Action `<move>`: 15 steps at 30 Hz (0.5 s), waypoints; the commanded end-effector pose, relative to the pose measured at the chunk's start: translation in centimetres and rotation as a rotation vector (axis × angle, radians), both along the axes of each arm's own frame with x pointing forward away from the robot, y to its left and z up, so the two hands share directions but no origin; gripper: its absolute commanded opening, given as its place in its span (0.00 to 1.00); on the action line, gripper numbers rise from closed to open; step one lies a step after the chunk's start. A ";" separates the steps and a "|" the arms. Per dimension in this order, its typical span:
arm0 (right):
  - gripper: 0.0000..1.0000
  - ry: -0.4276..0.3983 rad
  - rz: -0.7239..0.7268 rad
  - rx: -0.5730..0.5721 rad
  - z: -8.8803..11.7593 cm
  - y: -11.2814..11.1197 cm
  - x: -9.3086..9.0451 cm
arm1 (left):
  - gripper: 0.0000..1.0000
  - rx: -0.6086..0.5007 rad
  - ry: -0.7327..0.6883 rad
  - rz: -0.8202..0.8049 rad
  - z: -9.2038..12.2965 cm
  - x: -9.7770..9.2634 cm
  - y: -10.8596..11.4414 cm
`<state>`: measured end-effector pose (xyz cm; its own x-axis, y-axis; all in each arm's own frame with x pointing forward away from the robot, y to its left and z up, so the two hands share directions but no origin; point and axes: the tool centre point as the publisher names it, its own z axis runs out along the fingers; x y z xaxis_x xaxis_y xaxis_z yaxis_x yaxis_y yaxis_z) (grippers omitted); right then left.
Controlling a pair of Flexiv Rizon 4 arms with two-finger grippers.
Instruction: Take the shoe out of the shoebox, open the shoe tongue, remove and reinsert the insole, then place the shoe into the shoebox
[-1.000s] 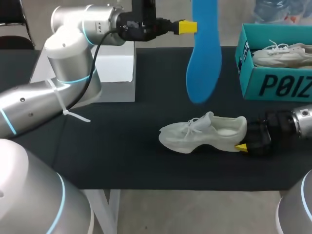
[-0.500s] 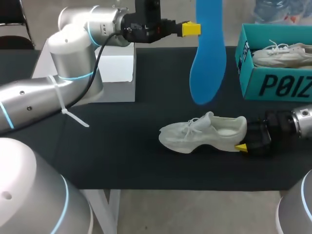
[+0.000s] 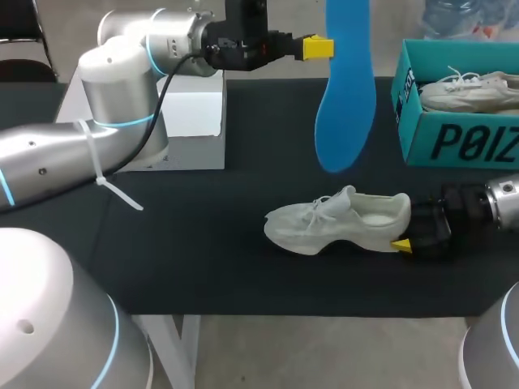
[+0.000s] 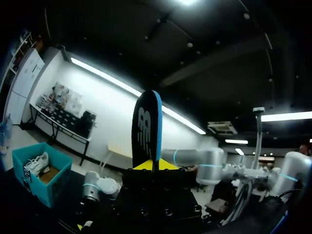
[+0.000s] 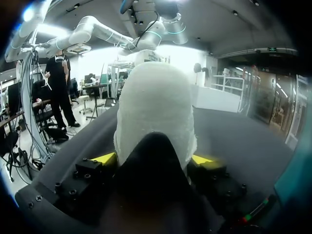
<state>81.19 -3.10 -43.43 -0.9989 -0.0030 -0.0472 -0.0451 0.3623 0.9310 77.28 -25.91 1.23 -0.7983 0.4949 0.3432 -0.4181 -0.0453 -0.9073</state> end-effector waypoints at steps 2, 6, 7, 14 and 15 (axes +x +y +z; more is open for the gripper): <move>0.98 -0.005 -0.009 0.002 -0.3 -0.2 -0.1 | 0.00 -0.001 0.000 -0.001 -0.1 0.0 -0.1; 1.00 -0.021 -0.017 -0.004 0.1 -0.6 0.0 | 0.00 -0.001 0.000 -0.001 -0.1 0.0 -0.1; 1.00 -0.027 -0.020 -0.005 0.3 -0.7 0.1 | 0.00 -0.001 0.000 -0.001 -0.1 0.0 -0.1; 1.00 -0.059 -0.040 -0.009 0.7 -1.5 -0.2 | 0.00 -0.001 0.000 -0.001 -0.1 0.0 -0.1; 1.00 -0.062 -0.042 -0.010 0.7 -1.7 -0.2 | 0.00 -0.001 0.000 -0.001 -0.1 0.0 -0.1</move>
<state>81.58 -4.59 -42.95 -0.9944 0.0262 -0.1022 -0.0854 0.3692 0.9254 77.36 -25.96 1.20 -0.7973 0.4965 0.3432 -0.4185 -0.0450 -0.9071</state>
